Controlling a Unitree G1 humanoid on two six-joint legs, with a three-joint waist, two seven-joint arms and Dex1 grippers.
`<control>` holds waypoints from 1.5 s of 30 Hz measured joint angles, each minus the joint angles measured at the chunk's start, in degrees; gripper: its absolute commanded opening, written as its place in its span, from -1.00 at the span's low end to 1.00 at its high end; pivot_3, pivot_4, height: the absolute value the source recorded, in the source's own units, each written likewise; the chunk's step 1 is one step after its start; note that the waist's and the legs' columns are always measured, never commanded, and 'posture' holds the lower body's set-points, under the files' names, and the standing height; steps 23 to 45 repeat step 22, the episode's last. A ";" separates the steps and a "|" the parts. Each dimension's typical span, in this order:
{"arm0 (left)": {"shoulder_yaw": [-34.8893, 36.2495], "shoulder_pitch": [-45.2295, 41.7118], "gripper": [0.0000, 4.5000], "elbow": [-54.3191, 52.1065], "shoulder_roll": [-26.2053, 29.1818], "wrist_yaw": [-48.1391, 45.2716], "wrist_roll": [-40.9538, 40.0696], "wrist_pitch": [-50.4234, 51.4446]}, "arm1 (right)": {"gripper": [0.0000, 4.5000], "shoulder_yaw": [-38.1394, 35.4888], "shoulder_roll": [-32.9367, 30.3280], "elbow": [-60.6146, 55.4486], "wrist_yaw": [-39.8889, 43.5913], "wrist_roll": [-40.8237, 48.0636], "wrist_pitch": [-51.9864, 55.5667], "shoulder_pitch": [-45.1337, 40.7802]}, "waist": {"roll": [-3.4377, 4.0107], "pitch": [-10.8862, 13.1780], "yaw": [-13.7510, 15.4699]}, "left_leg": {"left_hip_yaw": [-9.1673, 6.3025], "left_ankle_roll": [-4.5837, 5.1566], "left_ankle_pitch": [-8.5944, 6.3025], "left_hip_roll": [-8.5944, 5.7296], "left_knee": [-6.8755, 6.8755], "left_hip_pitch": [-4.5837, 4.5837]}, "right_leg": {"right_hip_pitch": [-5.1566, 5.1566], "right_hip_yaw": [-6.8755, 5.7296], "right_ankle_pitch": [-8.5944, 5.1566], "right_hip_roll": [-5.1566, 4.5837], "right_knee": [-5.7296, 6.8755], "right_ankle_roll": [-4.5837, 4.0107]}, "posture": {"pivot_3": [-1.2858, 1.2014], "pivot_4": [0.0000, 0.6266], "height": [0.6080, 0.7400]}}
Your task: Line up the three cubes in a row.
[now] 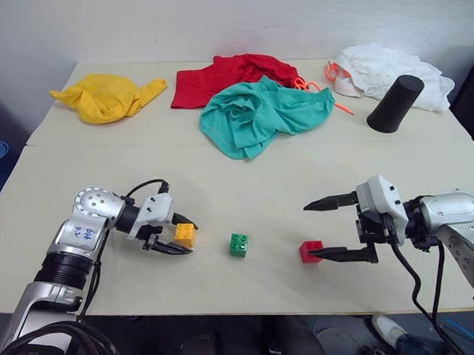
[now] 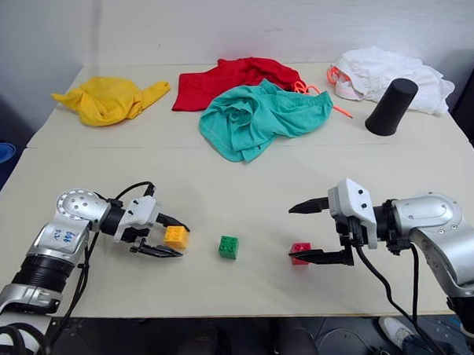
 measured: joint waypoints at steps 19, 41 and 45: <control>25.35 26.21 0.99 -21.41 27.19 -0.10 -15.51 16.72 | 1.00 -11.47 -9.73 17.45 15.42 -1.37 -10.70 8.92 | 0.01 0.06 -0.01 | -0.02 0.07 -0.04 0.01 -0.04 0.06 | 0.07 0.03 -0.01 -0.11 -0.06 -0.01 | 0.03 -0.52 1.00; 28.03 28.28 0.99 -23.67 28.17 -0.09 -17.59 19.12 | 1.00 -12.02 -10.52 19.21 16.64 -1.08 -11.51 9.26 | 0.02 0.06 -0.07 | -0.02 0.04 -0.03 0.02 -0.04 0.08 | 0.07 0.03 -0.02 -0.09 -0.04 -0.02 | 0.03 -0.52 1.00; 28.03 28.28 0.99 -23.67 28.17 -0.09 -17.59 19.12 | 1.00 -12.02 -10.52 19.21 16.64 -1.08 -11.51 9.26 | 0.02 0.06 -0.07 | -0.02 0.04 -0.03 0.02 -0.04 0.08 | 0.07 0.03 -0.02 -0.09 -0.04 -0.02 | 0.03 -0.52 1.00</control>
